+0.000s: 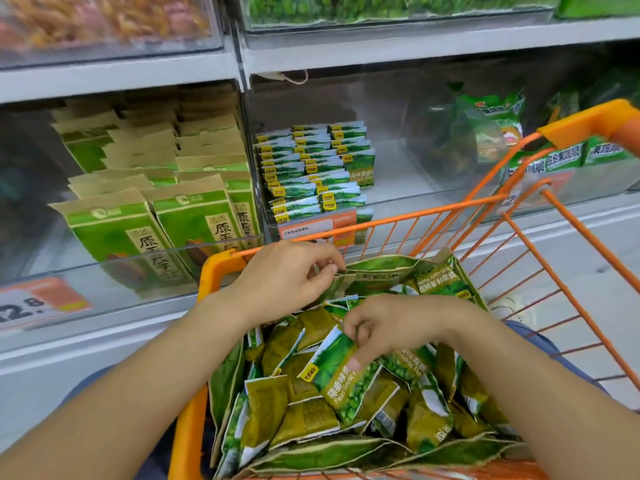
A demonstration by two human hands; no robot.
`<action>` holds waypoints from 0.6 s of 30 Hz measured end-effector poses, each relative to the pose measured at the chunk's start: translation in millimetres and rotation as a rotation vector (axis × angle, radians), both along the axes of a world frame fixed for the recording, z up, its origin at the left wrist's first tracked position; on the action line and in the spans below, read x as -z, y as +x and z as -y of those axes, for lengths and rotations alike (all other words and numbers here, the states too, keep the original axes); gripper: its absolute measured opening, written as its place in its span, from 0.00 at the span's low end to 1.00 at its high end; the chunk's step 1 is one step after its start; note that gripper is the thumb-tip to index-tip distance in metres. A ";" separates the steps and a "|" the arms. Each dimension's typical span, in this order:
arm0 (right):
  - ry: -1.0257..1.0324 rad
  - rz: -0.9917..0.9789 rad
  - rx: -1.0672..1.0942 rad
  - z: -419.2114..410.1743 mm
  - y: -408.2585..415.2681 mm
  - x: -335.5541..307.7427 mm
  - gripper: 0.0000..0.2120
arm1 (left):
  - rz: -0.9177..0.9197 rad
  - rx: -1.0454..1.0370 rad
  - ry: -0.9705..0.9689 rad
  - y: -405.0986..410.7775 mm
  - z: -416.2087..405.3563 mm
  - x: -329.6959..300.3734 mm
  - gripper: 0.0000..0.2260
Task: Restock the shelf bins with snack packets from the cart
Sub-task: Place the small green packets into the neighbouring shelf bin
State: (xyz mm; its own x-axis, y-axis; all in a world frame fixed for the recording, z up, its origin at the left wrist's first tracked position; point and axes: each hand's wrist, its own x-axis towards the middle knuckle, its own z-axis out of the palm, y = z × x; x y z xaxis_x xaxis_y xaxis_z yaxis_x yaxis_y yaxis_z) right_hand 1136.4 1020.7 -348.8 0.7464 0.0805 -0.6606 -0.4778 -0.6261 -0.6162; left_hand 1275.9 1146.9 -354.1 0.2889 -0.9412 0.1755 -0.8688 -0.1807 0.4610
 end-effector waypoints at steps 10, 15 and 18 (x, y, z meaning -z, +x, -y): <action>0.073 0.442 0.427 23.9 -8.7 -28.7 0.09 | -0.840 -0.045 0.110 -9.5 0.9 -19.5 0.16; -0.094 0.677 0.521 21.8 -8.1 -29.7 0.06 | -0.764 -0.030 0.054 -12.4 -2.5 -18.4 0.06; -0.643 0.853 0.585 32.6 -11.5 -28.5 0.14 | -0.730 -0.137 -0.148 -14.5 4.2 -33.8 0.10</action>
State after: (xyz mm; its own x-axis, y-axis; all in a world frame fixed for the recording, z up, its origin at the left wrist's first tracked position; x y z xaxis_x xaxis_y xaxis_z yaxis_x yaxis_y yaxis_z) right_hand 1124.9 988.1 -320.3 0.7744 -0.5748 0.2645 -0.3832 -0.7587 -0.5269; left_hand 1261.4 1142.7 -320.3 0.4933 -0.8697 0.0166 -0.3075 -0.1565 0.9386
